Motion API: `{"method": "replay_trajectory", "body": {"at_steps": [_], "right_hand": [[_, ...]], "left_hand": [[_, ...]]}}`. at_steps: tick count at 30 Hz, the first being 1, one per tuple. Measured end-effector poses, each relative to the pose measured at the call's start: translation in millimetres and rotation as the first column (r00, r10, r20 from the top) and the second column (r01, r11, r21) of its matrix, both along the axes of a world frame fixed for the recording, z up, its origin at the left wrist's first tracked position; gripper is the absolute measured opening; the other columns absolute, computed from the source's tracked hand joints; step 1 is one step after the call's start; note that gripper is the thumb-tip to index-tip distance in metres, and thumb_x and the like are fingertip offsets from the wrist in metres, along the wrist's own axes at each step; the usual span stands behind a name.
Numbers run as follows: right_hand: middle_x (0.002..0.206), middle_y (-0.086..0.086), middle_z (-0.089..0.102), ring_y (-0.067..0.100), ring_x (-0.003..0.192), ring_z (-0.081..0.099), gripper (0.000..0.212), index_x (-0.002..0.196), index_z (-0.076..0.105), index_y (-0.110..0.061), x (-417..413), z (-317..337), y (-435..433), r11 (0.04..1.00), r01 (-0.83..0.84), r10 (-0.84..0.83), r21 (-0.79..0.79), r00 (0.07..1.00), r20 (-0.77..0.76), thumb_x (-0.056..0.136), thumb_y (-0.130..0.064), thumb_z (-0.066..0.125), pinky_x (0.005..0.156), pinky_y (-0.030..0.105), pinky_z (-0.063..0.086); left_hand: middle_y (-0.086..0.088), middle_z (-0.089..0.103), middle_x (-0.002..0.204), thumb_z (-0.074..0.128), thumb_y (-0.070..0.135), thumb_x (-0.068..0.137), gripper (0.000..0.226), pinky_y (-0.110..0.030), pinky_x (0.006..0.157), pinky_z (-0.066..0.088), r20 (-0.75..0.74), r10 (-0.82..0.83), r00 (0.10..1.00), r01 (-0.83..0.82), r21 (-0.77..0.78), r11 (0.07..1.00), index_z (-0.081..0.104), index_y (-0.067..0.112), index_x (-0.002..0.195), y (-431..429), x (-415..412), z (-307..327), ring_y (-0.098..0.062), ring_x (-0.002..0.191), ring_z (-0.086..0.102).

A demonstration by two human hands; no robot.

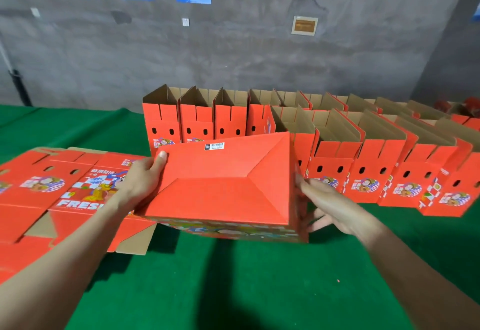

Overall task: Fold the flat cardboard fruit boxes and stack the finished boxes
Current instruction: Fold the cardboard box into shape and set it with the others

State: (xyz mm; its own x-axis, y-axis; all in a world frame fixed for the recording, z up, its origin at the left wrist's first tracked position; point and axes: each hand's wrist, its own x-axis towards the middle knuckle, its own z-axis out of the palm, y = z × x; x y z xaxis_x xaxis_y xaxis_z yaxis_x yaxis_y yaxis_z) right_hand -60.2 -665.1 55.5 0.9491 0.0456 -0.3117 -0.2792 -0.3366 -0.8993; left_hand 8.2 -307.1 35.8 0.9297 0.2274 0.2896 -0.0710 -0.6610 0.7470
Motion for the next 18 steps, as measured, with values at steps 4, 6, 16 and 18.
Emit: {"method": "replay_trajectory", "body": {"at_steps": [4,6,16,18], "right_hand": [[0.132,-0.005,0.054,0.027,0.097,0.066,0.094,0.135,0.047,-0.032,-8.0,8.5,16.3,0.998,-0.002,-0.007,0.062,0.989,0.149,0.052,-0.074,0.062,0.064,0.031,0.058],[0.130,-0.007,0.049,0.021,0.096,0.064,0.098,0.140,0.041,-0.033,-10.9,11.4,22.2,0.996,-0.011,-0.006,0.091,0.982,0.190,0.051,-0.067,0.066,0.066,0.024,0.054],[0.135,-0.014,0.027,0.024,0.122,0.048,0.068,0.107,0.048,-0.052,-23.1,18.6,43.7,0.998,-0.020,-0.009,0.056,0.880,0.475,0.058,-0.028,0.088,0.089,0.024,0.045],[0.132,-0.016,0.023,0.019,0.113,0.047,0.067,0.102,0.048,-0.052,-23.7,16.6,49.3,0.999,0.037,-0.013,-0.031,0.827,0.562,0.057,-0.024,0.089,0.082,0.019,0.044]], "left_hand": [[-0.014,0.055,0.073,0.031,0.034,0.103,0.048,-0.035,0.065,0.028,0.167,0.083,0.982,-0.080,-0.028,0.996,0.047,0.006,0.067,7.6,-5.5,-18.5,-0.029,0.072,0.048],[-0.009,0.051,0.065,0.029,0.033,0.103,0.048,-0.036,0.061,0.025,0.218,0.137,0.966,-0.130,-0.048,0.990,0.043,0.008,0.064,11.2,-7.9,-24.4,-0.029,0.067,0.046],[-0.013,0.052,0.066,0.026,0.025,0.105,0.050,-0.036,0.061,0.029,0.302,0.352,0.886,-0.276,-0.268,0.923,0.044,0.002,0.065,12.6,-13.3,-52.9,-0.027,0.064,0.046],[-0.015,0.056,0.066,0.028,0.027,0.104,0.054,-0.038,0.063,0.037,0.200,0.311,0.929,-0.232,-0.341,0.911,0.046,-0.001,0.061,15.2,-3.7,-54.3,-0.027,0.064,0.050]]}}
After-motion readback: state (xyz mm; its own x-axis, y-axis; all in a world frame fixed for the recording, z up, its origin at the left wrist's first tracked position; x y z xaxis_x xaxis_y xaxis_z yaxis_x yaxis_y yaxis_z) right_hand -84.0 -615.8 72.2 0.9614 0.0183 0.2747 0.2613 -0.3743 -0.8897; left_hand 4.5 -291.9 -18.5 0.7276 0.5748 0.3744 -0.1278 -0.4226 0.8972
